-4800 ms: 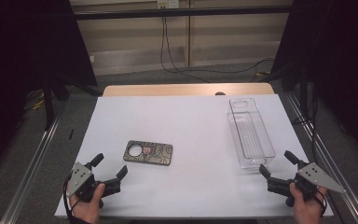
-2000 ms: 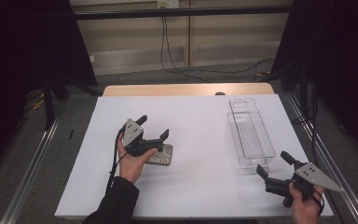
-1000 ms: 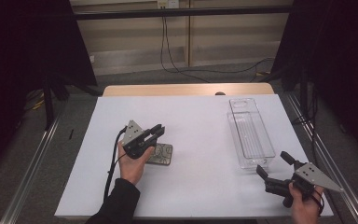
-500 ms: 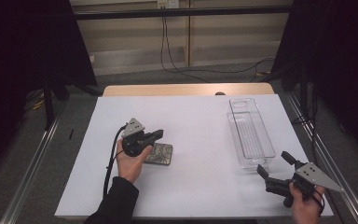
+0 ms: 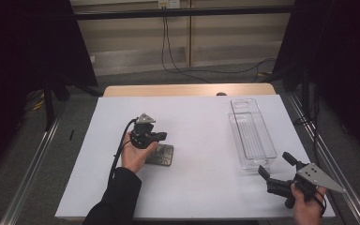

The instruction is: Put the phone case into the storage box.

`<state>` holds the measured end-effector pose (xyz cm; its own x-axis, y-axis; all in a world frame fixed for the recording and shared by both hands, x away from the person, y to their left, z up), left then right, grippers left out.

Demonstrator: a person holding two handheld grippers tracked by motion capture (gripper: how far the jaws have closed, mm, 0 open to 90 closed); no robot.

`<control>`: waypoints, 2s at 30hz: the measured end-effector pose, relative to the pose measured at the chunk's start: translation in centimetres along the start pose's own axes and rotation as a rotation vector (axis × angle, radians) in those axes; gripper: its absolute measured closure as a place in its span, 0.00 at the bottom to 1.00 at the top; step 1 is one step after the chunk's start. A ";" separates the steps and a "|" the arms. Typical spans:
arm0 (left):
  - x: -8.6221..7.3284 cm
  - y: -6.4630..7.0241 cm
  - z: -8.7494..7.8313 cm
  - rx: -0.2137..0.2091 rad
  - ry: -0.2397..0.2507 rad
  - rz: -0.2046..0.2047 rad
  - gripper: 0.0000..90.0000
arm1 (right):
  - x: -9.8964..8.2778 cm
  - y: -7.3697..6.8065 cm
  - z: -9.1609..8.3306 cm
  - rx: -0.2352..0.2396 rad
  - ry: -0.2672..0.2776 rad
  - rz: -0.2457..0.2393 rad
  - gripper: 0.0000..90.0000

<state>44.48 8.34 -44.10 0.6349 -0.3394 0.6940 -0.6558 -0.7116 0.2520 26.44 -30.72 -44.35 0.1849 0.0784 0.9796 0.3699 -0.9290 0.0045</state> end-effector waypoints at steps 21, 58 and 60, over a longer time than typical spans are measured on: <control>-0.7 0.5 3.8 0.047 -0.117 -0.033 1.00 | 0.0 0.0 0.0 0.003 -0.003 -0.004 0.00; -2.4 1.7 4.0 0.032 -0.136 -0.013 1.00 | 0.0 0.0 -0.1 0.001 -0.002 -0.003 0.00; -2.5 1.7 3.9 0.027 -0.137 -0.013 1.00 | 0.0 0.0 -0.1 0.001 -0.002 -0.004 0.00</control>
<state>43.35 5.53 -48.07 0.6943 -0.4097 0.5917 -0.6373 -0.7320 0.2409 26.31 -30.77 -44.35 0.1854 0.0830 0.9791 0.3713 -0.9285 0.0084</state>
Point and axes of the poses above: each handheld gripper's, and its own axes: z roughly forward along the jaws, x roughly out of its top, y roughly to its right, the point moved 4 cm from there along z, roughly forward along the jaws, and after that the axes turned 5 degrees about -z, right-handed, at the moved point
